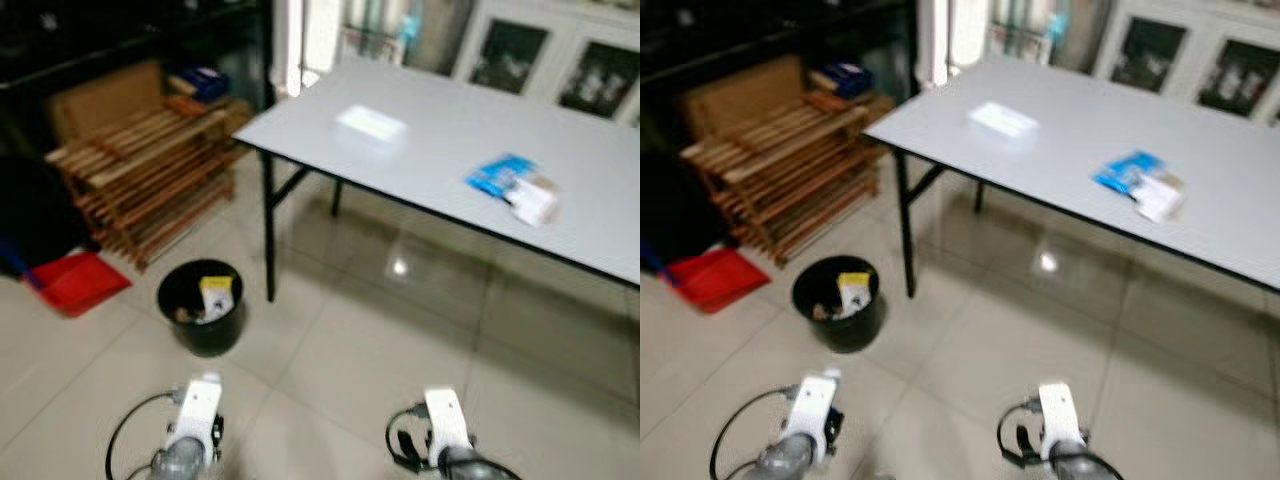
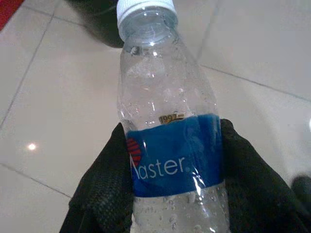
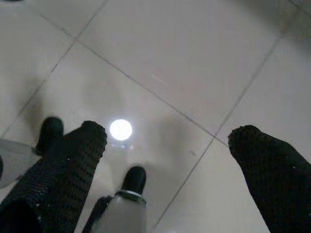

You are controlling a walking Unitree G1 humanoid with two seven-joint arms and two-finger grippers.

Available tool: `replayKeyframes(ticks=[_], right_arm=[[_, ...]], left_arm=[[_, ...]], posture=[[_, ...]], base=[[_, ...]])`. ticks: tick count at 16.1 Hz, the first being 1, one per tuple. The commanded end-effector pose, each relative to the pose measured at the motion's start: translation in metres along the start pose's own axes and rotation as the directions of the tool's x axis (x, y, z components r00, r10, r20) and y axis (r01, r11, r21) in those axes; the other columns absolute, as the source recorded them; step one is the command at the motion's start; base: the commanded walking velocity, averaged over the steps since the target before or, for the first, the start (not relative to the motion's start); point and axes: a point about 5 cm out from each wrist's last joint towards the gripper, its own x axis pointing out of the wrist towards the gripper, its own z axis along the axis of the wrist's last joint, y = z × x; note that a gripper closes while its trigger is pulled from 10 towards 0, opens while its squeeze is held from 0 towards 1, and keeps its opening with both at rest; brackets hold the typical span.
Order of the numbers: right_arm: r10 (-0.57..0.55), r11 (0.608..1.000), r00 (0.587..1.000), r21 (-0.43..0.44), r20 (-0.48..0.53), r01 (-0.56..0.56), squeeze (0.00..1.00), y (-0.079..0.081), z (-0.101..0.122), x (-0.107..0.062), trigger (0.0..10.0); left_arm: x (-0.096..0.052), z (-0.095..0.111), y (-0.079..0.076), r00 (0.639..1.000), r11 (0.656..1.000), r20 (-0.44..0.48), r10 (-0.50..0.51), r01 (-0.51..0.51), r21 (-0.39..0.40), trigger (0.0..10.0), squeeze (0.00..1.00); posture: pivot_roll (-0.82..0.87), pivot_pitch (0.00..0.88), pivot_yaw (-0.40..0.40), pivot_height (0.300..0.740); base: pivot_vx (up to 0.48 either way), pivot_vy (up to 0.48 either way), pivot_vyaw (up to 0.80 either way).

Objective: Picking trash to rubbish bin

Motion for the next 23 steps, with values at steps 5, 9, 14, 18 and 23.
replayKeyframes(ticks=[5,9,14,18,23], right_arm=[[0.017,1.0,1.0,-0.001,0.006,-0.017,0.0,0.0046,0.0006,0.0004,10.0],[0.006,0.998,0.999,0.063,0.031,-0.008,0.0,0.0029,0.0026,0.0003,10.0],[0.009,0.998,0.999,0.055,0.036,-0.011,0.0,0.0033,0.0047,0.0006,10.0],[0.009,0.999,0.999,0.052,0.032,-0.011,0.0,0.003,0.0038,0.0005,10.0],[0.009,0.999,0.999,0.049,0.03,-0.011,0.0,0.0024,0.0038,0.0004,10.0]], left_arm=[[-0.0007,-0.0039,0.0028,1.0,1.0,-0.015,0.016,-0.016,-0.011,10.0,0.0],[-0.0008,-0.0044,0.0038,1.0,1.0,-0.018,0.02,-0.02,-0.013,10.0,0.0],[-0.0005,-0.0039,0.0041,0.999,1.0,-0.023,0.027,-0.027,-0.01,10.0,0.0],[-0.0004,-0.0039,0.0036,0.999,0.999,-0.025,0.029,-0.029,-0.013,10.0,0.0],[-0.0003,-0.0038,0.0029,0.999,0.999,-0.028,0.034,-0.034,-0.014,10.0,0.0]], posture=[[0.03,0.021,-0.076,0.74],[0.03,0.029,-0.078,0.74],[0.03,0.043,-0.08,0.74],[0.03,0.049,-0.083,0.74],[0.03,0.053,-0.085,0.74]], base=[[0.096,0.0,0.77],[0.24,0.0,0.0],[0.208,0.0,0.0],[0.276,0.0,0.0],[0.289,0.0,0.0]])
